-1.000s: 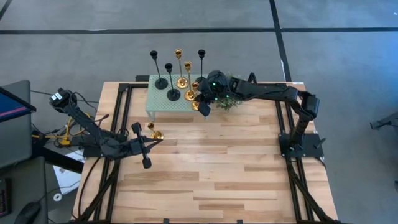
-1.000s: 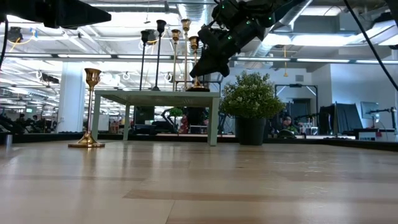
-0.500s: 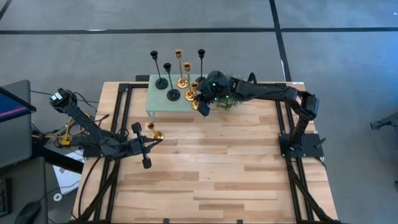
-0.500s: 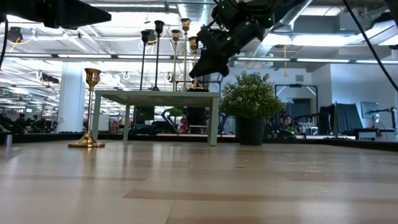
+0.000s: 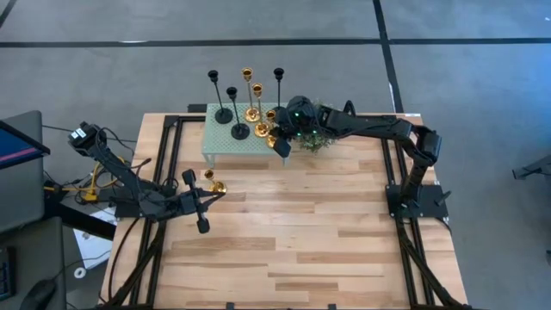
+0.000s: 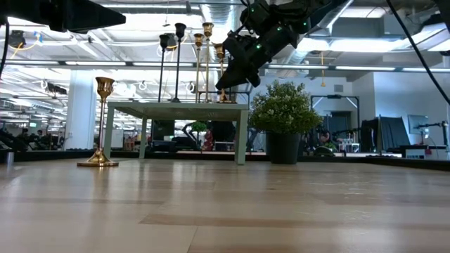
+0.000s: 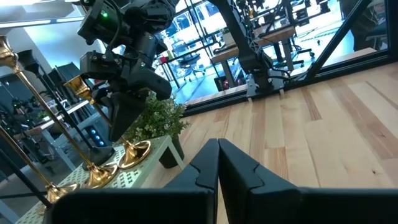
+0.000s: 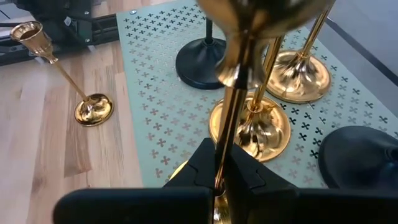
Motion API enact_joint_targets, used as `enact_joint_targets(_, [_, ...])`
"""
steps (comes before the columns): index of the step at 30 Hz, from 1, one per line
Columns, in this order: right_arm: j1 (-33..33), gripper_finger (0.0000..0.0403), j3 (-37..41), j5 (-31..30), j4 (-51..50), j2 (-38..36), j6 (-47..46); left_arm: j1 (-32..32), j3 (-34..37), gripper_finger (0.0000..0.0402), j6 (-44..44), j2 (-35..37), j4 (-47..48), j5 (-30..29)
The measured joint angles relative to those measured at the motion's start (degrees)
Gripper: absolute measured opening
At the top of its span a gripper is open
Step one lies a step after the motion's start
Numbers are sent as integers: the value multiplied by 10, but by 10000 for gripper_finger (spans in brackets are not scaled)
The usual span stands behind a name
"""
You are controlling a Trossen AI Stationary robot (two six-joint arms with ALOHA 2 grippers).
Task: Pick & Place candle stick holders
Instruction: Put the gold candle holder on the shelf
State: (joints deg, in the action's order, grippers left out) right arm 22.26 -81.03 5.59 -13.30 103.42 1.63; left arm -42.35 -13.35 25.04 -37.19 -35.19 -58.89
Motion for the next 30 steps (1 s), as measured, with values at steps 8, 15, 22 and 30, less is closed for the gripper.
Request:
enact_joint_targets(8, [-15, 0, 0, 3, -5, 0, 0, 0, 0, 8, 0, 0, 0, 0])
enact_joint_targets(15, [-16, 14, 0, 4, -10, -1, -2, 0, 0, 8, 0, 0, 0, 0])
enact_joint_targets(22, [-16, 13, -1, 4, -10, -1, -1, 0, 0, 8, 0, 0, 0, 0])
enact_joint_targets(30, [-16, 50, 0, 4, -17, -1, 5, 0, 0, 8, -4, 0, 0, 0])
